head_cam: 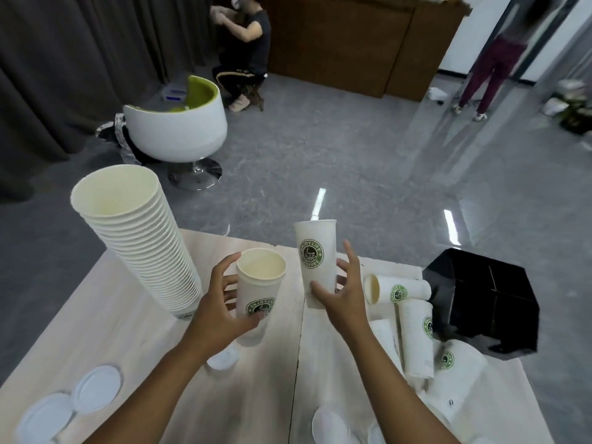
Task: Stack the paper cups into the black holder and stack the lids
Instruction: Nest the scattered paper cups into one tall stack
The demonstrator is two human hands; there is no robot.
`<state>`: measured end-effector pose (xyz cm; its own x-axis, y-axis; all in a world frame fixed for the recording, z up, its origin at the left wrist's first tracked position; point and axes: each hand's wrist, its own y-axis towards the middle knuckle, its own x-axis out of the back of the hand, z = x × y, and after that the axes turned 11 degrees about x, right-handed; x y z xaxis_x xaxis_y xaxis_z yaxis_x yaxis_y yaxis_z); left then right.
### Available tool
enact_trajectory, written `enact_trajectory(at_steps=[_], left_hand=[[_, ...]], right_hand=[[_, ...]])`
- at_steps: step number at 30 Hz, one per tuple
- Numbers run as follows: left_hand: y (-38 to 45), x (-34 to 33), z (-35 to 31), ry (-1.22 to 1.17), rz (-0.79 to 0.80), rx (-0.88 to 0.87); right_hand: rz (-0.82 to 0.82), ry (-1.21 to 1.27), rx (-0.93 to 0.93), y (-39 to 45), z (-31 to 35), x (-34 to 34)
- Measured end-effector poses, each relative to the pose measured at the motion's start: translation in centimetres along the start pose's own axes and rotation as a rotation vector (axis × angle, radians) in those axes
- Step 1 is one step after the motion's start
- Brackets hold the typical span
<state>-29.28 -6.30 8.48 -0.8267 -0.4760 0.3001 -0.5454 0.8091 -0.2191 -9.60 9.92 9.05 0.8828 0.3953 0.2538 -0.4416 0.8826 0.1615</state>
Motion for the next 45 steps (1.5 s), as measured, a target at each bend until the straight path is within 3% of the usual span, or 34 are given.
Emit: enact_trajectory(at_steps=[8, 18, 32, 41, 45], left_hand=[[-2.6, 1.9, -3.3, -0.014, 0.022, -0.103], [-6.2, 4.6, -8.3, -0.039, 0.134, -0.273], [-7.4, 5.2, -10.8, -0.136, 0.334, -0.428], [-8.5, 4.4, -12.9, -0.333, 0.421, -0.265], [-8.1, 3.3, -10.2, -0.184, 0.371, -0.358]], right_hand=[[-0.044, 0.153, 0.263, -1.4, 13.0, 0.8], [-0.089, 0.169, 0.429, -4.7, 21.7, -0.5], [-0.152, 0.15, 0.472, -9.2, 24.8, -2.4], [-0.219, 0.041, 0.479, -10.6, 23.7, -1.8], [-0.19, -0.003, 0.414, -11.9, 21.6, -0.8]])
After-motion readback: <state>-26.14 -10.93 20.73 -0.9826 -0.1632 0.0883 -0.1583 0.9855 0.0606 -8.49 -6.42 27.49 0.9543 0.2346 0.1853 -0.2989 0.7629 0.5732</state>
